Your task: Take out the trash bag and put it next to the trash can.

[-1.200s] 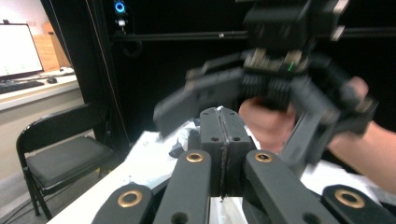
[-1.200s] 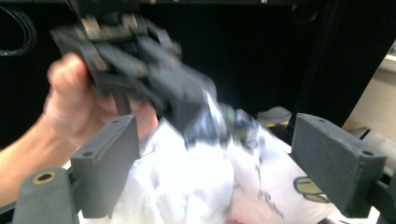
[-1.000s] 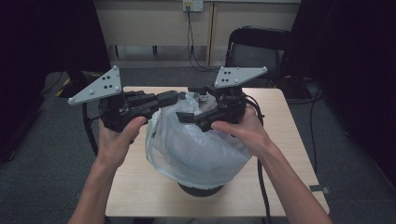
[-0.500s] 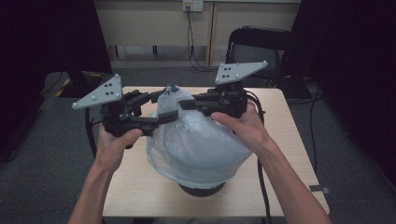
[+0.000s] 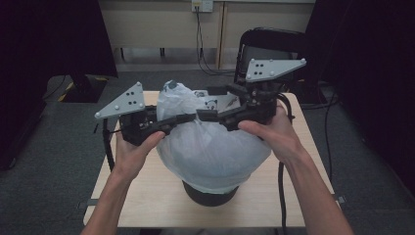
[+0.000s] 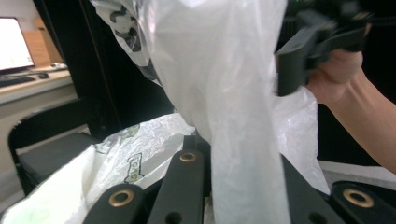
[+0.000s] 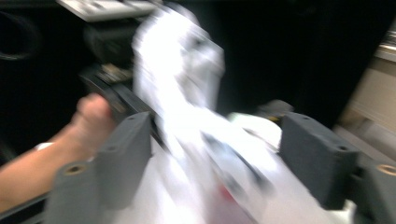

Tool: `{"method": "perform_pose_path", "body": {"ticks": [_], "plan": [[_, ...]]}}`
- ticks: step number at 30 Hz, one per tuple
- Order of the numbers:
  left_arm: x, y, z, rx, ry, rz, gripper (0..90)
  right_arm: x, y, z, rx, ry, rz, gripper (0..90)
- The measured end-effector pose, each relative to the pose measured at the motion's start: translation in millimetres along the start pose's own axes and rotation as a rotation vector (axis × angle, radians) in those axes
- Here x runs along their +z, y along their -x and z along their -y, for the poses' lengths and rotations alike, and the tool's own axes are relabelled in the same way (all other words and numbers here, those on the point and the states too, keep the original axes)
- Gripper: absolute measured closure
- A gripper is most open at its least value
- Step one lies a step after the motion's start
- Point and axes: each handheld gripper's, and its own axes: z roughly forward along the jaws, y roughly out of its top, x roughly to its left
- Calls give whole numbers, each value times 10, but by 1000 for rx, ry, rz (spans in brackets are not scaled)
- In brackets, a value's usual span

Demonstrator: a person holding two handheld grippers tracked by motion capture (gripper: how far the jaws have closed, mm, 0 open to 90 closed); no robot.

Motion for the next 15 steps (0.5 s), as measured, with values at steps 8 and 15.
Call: {"method": "perform_pose_path", "body": {"ticks": [8, 15], "plan": [[-162, -28, -124, 4, 38, 0, 862, -154, 85, 127, -25, -34, 60, 167], [-164, -28, -113, 13, 22, 39, 704, -129, 68, 159, -80, -51, 21, 848]]}}
